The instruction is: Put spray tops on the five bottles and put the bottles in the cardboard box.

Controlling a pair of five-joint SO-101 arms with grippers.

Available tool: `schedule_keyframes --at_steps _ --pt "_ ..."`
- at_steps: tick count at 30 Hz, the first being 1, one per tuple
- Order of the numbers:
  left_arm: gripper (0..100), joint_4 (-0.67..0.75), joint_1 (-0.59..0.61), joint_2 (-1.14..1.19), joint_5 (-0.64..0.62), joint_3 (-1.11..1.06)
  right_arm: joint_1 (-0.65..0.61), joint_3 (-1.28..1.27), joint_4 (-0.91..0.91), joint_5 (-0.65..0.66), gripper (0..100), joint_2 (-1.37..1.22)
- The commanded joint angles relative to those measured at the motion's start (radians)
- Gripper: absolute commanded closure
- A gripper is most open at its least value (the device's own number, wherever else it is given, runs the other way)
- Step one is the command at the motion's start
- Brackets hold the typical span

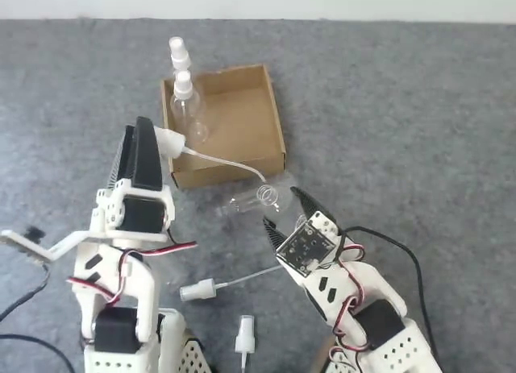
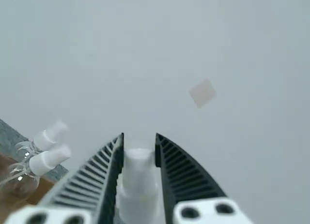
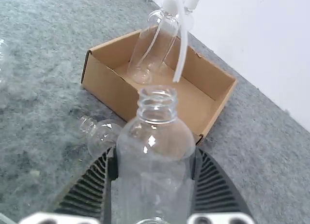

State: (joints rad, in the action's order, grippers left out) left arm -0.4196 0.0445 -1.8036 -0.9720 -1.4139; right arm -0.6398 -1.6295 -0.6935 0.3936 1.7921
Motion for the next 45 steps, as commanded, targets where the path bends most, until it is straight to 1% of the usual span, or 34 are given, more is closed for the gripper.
schedule_keyframes --at_steps 1,8,11,14,29,33,37,45 --pt "99 0.015 -0.02 -0.017 -0.008 0.012 0.005 0.049 -0.007 0.009 99.2 0.024" --pt "99 0.0 -0.021 -0.017 -0.008 0.013 0.03 0.051 -0.004 0.005 99.2 0.024" --pt "99 -0.038 -0.026 -0.017 0.025 0.019 0.03 0.051 -0.004 0.005 99.2 0.024" --pt "99 -0.072 -0.026 -0.018 0.031 0.025 0.03 0.051 -0.004 0.005 99.2 0.024" --pt "99 -0.077 -0.015 -0.018 0.031 0.056 0.047 0.044 -0.004 0.005 99.2 0.024" --pt "99 -0.069 0.037 -0.018 0.026 0.058 0.045 0.044 -0.004 0.005 99.2 0.024" --pt "99 -0.074 0.084 -0.018 -0.025 0.076 0.042 0.044 -0.004 0.005 99.2 0.024" --pt "99 -0.072 0.078 -0.018 -0.028 0.077 0.039 0.031 -0.002 0.008 99.2 0.024"
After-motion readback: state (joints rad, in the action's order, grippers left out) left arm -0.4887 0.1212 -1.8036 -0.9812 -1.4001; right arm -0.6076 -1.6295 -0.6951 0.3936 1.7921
